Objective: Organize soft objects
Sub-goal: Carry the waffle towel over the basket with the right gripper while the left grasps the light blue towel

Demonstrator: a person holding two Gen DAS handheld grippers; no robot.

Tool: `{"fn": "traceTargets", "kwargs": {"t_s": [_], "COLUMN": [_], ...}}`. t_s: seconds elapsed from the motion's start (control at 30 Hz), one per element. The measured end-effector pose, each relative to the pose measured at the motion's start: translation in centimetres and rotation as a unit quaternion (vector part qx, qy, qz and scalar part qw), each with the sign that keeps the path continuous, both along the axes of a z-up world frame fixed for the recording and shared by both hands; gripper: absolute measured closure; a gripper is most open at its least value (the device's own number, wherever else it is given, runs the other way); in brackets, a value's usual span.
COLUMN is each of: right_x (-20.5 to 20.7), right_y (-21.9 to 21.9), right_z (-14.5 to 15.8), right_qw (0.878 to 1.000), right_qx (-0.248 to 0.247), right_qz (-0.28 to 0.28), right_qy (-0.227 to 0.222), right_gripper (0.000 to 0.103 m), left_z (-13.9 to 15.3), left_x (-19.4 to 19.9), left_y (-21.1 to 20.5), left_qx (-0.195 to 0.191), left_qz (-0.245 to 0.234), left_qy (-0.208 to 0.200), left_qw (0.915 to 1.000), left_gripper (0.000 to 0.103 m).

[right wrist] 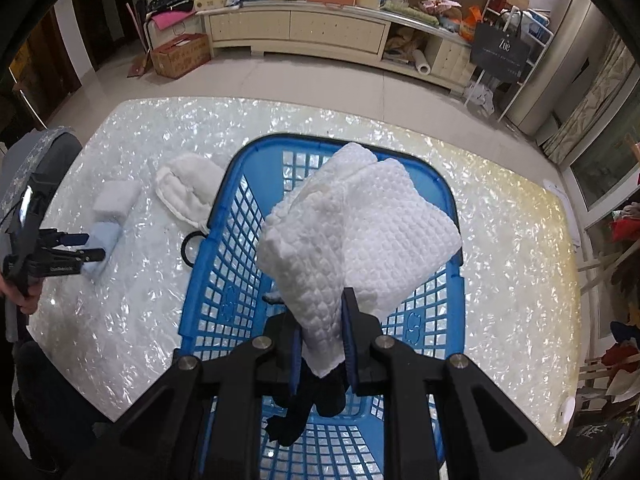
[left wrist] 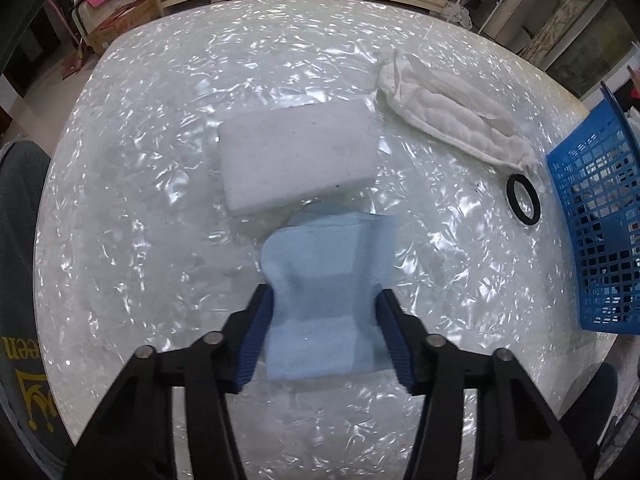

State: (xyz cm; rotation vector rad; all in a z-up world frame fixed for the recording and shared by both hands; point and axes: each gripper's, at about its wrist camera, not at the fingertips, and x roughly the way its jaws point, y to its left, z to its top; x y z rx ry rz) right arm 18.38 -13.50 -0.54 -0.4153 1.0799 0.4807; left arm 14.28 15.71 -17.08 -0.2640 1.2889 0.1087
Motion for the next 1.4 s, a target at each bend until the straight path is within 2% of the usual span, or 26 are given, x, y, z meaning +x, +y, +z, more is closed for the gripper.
{"fn": "traceTargets", "kwargs": {"t_s": [0.03,0.07,0.27,0.57,0.8,1.13,1.27,1.33,1.37,1.4], "right_x": [0.2,0.3,0.7,1.0,1.5,2.2,2.2,2.3,2.3,2.3], "right_y": [-0.1,-0.3,-0.4,-0.5,-0.5,-0.1,0.1,0.0,0.1,0.2], "right_z": [-0.2,-0.2,-1.2,-1.4,-2.6,-3.5,-3.6,-3.6,-3.6,-3.6], "right_qw": [1.0,1.0,1.0,1.0,0.999,0.998,0.998,0.998,0.998,0.998], "right_qx": [-0.001,-0.002,-0.006,-0.01,-0.018,-0.023,-0.023,-0.022,-0.021,-0.018], "right_qz": [0.0,0.0,-0.002,-0.001,-0.005,-0.007,-0.006,-0.005,-0.005,-0.005], "right_qy": [0.002,0.004,0.018,0.022,0.039,0.055,0.052,0.052,0.053,0.054], "right_gripper": [0.087,0.087,0.087,0.086,0.085,0.081,0.08,0.072,0.068,0.061], "left_z": [0.0,0.0,0.1,1.1,3.0,0.8,0.8,0.8,0.7,0.8], "left_x": [-0.2,-0.3,-0.4,-1.1,-1.3,0.3,0.5,0.6,0.6,0.6], "left_y": [0.2,0.4,0.4,0.7,-0.4,-2.5,-3.0,-3.0,-3.0,-3.0], "left_qx": [0.001,0.003,0.002,0.011,0.022,0.026,0.044,0.049,0.053,0.062], "left_qz": [0.005,0.009,0.01,0.01,-0.013,-0.035,-0.042,-0.04,-0.039,-0.039], "left_qy": [-0.001,-0.002,0.001,-0.013,-0.024,0.004,0.005,0.007,0.009,0.011], "left_qw": [1.0,1.0,0.9999,0.9998,0.9994,0.9991,0.9982,0.998,0.9978,0.9973], "left_gripper": [0.067,0.069,0.073,0.071,0.071,0.071,0.071,0.072,0.077,0.08]}}
